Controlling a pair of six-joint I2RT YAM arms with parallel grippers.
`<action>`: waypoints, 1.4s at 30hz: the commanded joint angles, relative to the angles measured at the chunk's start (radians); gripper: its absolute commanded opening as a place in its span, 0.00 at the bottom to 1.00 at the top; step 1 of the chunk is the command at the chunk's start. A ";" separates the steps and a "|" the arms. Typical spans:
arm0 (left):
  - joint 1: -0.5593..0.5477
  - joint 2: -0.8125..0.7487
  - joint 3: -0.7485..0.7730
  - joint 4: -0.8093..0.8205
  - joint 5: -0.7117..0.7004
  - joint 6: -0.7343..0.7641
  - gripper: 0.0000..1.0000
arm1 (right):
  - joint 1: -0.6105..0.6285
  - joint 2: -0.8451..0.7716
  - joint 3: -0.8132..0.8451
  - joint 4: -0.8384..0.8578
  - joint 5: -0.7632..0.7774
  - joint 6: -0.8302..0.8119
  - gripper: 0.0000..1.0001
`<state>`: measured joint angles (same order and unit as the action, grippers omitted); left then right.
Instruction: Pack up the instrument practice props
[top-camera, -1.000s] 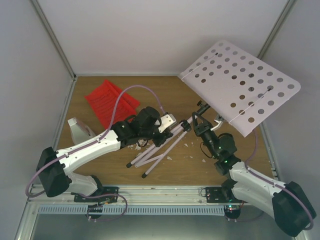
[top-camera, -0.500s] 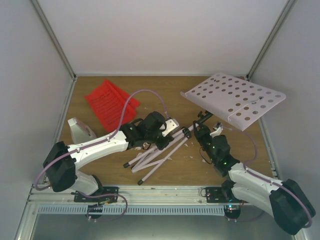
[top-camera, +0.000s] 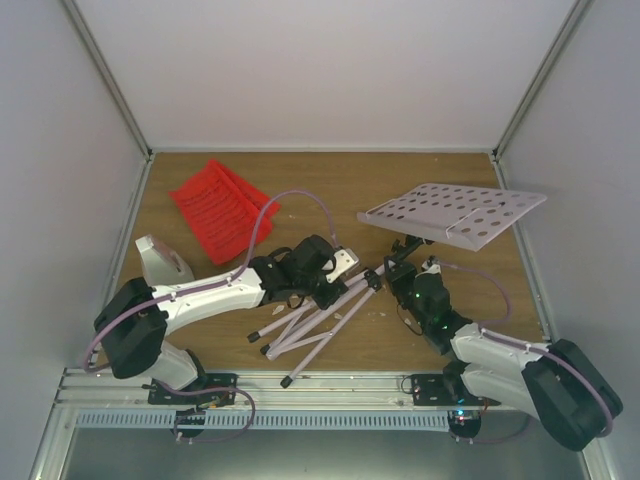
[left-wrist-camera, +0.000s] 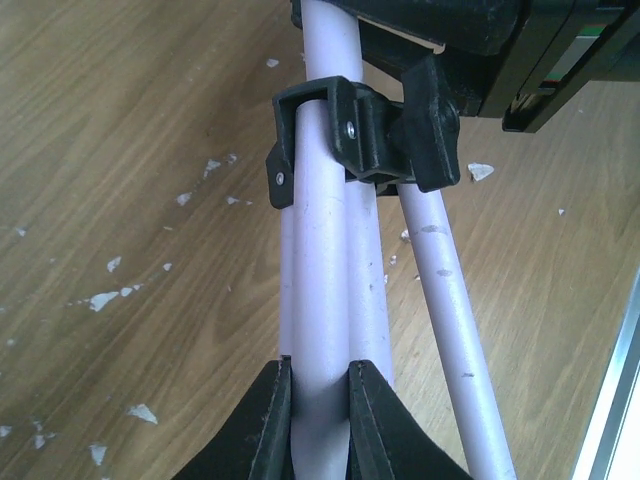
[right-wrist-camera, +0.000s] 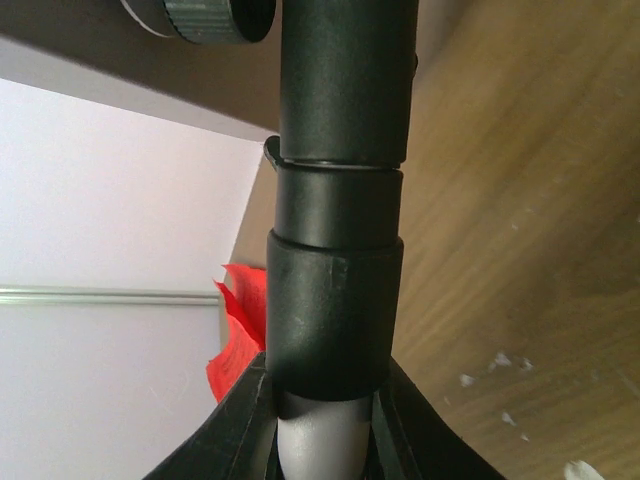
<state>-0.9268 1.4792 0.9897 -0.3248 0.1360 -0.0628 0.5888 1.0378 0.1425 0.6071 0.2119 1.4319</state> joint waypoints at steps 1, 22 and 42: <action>0.010 -0.023 0.009 0.291 -0.043 -0.049 0.00 | 0.015 0.012 -0.029 0.028 0.053 -0.115 0.01; -0.131 -0.076 -0.140 0.116 -0.126 -0.142 0.99 | 0.013 -0.006 -0.052 0.000 0.111 -0.067 0.01; -0.231 0.014 -0.222 0.041 -0.234 -0.220 0.99 | 0.015 0.009 -0.056 0.029 0.105 -0.055 0.00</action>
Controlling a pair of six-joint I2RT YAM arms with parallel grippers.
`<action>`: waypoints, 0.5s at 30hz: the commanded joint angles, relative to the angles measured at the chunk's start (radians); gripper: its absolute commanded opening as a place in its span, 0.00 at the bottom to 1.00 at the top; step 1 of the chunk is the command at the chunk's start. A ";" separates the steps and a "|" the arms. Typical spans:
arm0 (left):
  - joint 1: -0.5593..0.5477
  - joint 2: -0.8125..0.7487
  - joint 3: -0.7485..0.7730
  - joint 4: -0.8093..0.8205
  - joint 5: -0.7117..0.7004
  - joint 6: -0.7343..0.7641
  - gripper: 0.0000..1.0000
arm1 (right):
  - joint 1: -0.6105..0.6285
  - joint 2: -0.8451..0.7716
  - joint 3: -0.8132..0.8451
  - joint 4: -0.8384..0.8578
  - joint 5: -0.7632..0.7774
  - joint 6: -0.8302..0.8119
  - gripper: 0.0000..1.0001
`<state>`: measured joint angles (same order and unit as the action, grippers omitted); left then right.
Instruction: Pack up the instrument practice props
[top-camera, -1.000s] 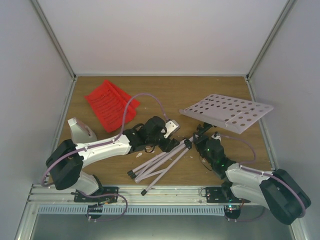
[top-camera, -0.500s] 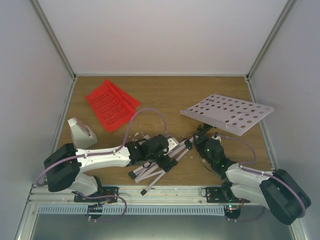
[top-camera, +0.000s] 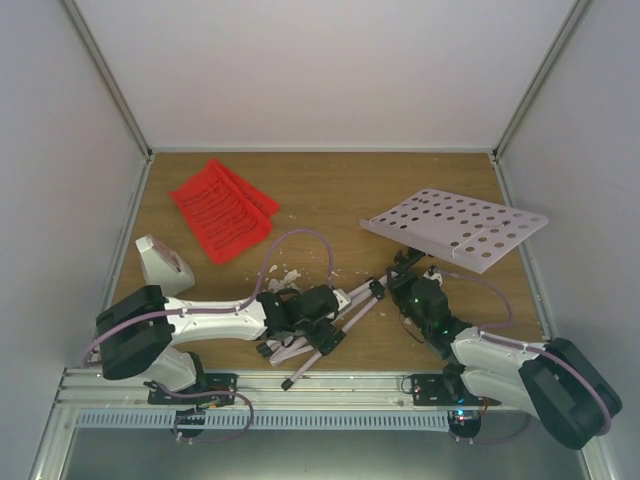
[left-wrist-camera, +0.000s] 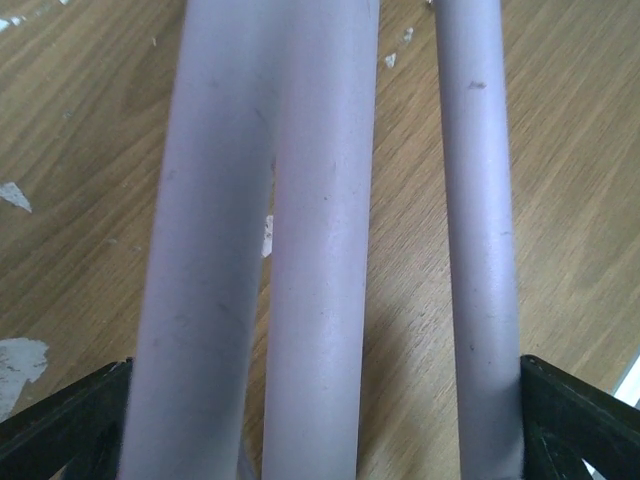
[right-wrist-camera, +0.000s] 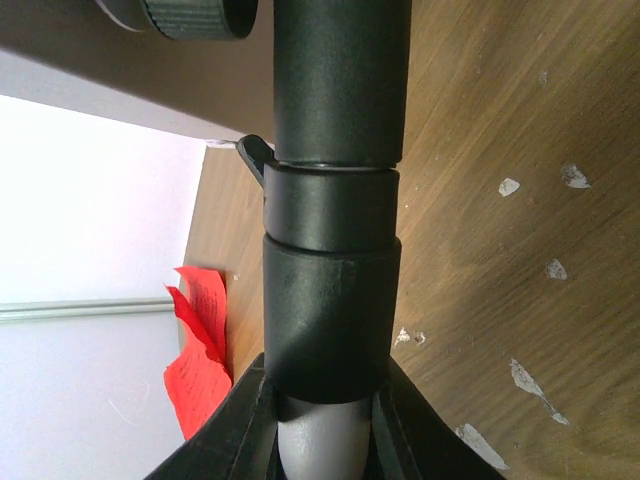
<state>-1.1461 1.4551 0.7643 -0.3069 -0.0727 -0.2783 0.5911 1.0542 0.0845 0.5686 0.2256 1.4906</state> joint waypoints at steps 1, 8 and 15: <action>-0.014 0.046 0.004 0.024 -0.025 -0.003 0.99 | 0.012 -0.009 0.002 0.066 0.091 -0.115 0.00; -0.018 0.099 0.014 0.018 -0.060 0.003 0.99 | 0.012 -0.012 0.000 0.065 0.090 -0.114 0.01; -0.020 0.099 0.015 0.022 -0.079 -0.004 0.74 | 0.012 -0.026 -0.003 0.051 0.094 -0.117 0.01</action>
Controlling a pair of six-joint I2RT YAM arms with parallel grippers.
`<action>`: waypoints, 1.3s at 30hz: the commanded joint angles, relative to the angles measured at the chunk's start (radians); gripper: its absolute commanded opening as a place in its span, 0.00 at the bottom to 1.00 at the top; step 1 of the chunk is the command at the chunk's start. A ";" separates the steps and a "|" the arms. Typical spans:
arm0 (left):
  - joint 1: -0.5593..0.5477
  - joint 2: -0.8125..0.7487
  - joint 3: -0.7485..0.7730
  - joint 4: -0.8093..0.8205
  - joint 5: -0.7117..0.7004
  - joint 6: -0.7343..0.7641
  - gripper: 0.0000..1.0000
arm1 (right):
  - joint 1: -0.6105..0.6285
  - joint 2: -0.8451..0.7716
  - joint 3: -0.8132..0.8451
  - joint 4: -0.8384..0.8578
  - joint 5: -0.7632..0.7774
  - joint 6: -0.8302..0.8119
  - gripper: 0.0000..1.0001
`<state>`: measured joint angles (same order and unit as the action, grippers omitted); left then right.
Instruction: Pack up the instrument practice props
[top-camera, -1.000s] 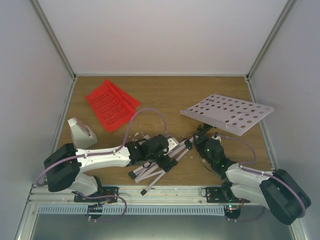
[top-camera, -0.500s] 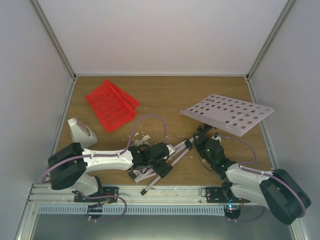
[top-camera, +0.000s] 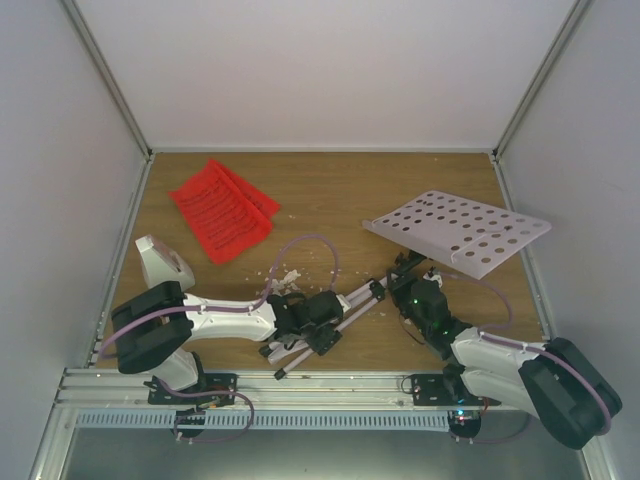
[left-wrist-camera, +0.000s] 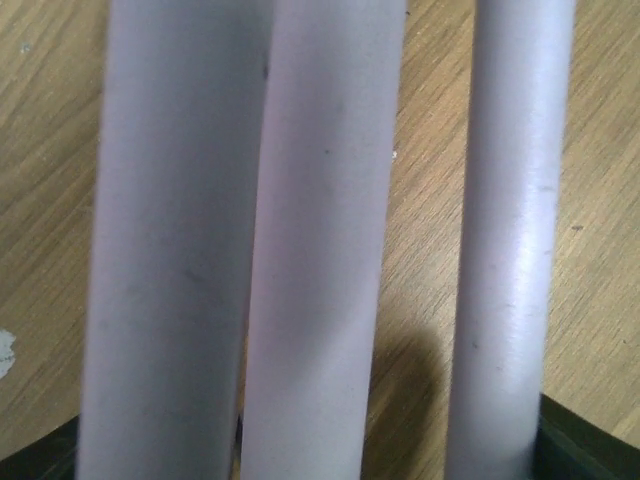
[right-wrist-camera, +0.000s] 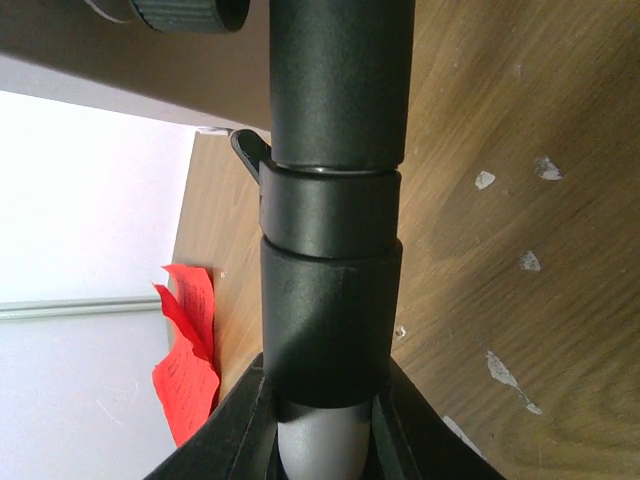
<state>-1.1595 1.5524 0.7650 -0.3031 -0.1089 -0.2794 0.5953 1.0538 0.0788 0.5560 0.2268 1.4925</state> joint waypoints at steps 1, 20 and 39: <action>-0.006 -0.001 0.016 0.016 -0.048 -0.005 0.69 | 0.008 -0.031 0.003 0.056 0.094 -0.120 0.01; 0.005 -0.006 0.084 -0.026 -0.090 0.033 0.10 | 0.008 -0.298 -0.034 -0.212 0.054 -0.166 0.45; 0.169 0.077 0.257 -0.157 -0.030 0.215 0.02 | 0.008 -0.935 -0.013 -0.846 -0.280 -0.130 0.87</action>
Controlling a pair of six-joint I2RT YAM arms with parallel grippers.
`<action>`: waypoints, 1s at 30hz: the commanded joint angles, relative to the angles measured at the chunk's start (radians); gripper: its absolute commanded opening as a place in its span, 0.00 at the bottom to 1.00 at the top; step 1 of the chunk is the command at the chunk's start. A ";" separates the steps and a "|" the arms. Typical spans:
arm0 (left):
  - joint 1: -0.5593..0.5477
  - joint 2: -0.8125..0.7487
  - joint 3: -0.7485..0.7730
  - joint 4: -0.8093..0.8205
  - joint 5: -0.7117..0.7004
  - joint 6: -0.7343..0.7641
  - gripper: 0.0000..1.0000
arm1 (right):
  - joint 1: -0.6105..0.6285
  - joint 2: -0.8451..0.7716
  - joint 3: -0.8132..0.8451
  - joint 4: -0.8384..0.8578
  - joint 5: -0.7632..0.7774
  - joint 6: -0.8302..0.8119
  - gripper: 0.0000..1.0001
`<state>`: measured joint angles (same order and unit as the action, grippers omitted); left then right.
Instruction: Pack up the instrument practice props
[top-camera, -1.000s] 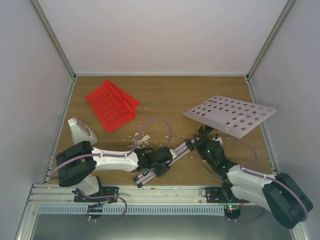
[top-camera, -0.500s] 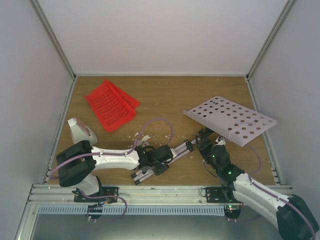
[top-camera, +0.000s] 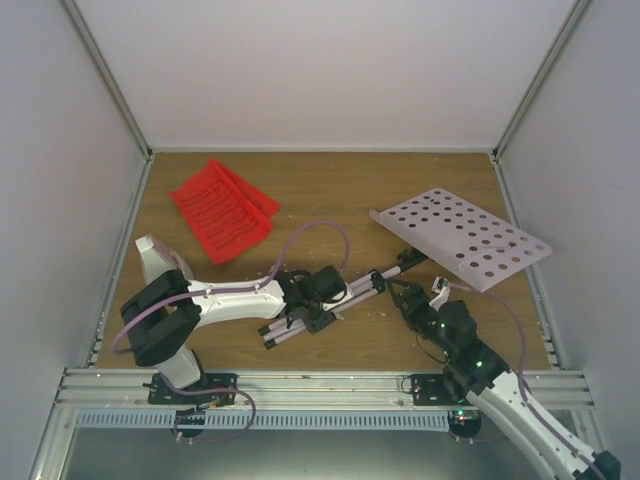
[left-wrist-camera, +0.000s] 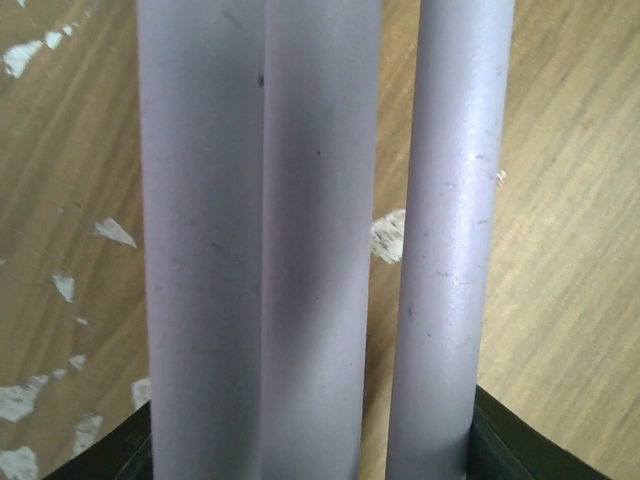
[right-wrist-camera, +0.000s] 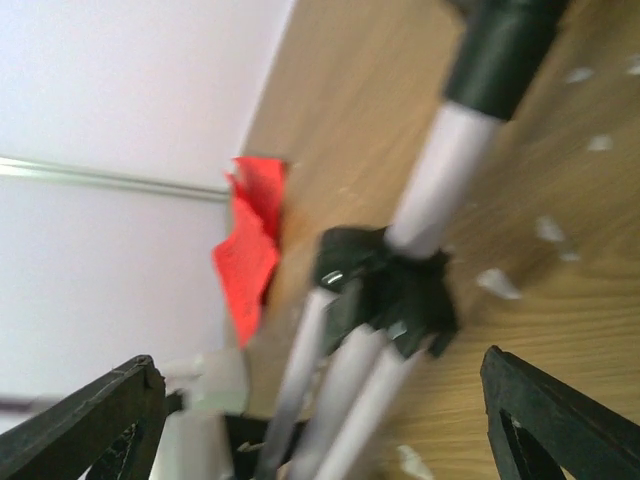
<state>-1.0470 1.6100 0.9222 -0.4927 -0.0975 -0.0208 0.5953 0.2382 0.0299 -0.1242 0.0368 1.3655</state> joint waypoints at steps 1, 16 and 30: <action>0.065 0.033 0.122 0.015 -0.040 -0.037 0.02 | 0.008 -0.153 0.036 -0.188 -0.109 0.004 0.87; 0.133 0.097 0.177 -0.050 -0.092 0.175 0.00 | 0.008 -0.010 0.333 -0.295 -0.277 -0.339 0.99; 0.170 0.123 0.085 0.032 -0.037 0.257 0.17 | 0.008 0.175 0.646 -0.336 0.257 -0.757 1.00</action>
<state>-0.9016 1.7351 1.0111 -0.5240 -0.1646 0.2680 0.5957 0.3916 0.6662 -0.4820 0.1669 0.7177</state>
